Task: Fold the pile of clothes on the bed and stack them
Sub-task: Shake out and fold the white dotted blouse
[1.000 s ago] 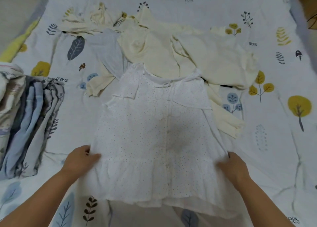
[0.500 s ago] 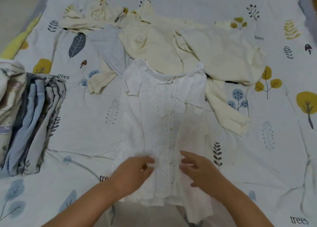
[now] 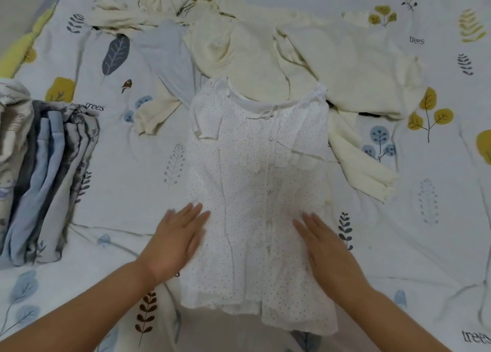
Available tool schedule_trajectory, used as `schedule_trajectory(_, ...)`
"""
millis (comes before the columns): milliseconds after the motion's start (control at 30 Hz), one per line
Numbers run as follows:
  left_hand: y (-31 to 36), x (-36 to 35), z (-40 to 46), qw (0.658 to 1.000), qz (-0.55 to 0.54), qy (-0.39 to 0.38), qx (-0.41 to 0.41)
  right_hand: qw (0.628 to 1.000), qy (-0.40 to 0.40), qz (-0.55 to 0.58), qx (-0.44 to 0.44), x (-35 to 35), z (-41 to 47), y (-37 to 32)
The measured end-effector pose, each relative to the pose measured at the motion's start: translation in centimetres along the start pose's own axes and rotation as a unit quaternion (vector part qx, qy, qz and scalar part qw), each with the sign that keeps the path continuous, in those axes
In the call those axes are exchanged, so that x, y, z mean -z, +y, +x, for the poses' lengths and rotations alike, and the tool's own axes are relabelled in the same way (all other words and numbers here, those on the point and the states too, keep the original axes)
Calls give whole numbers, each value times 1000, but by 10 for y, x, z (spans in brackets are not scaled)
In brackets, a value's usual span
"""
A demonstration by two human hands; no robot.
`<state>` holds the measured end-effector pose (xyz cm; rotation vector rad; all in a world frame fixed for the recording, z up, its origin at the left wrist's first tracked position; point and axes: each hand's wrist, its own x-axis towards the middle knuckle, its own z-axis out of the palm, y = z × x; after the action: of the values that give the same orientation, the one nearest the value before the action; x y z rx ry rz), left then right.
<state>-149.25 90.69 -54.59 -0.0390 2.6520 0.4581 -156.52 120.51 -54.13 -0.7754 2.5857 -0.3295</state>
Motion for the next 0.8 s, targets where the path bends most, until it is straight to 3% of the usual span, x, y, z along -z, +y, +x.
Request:
schedule_trajectory(67,-10,14,-7,995,78,32,-49,999,5,-48,21,2,-11,15)
schedule_trajectory(200,-22,12,-22,969,191,-12,-154,985,-88,-122,87,-4,-31,35)
schedule_trajectory(300,-17,5,-23,945,250,-55,-202,978,-98,-126,131,-14,-33,38)
schedule_trajectory(433,-7,-1,-19,949,222,-81,-208,980,-75,-100,152,-18,-26,28)
schedule_trajectory(533,0,8,-14,959,203,-101,-168,992,-40,-66,103,-6,-17,14)
schedule_trajectory(600,9,18,-8,976,136,-106,-131,998,-39,4,45,4,-9,6)
schedule_trajectory(700,2,25,4,987,-83,-87,-110,984,-78,154,-32,22,4,8)
schedule_trajectory(800,5,63,27,945,-309,-104,-25,938,-87,318,-105,62,27,4)
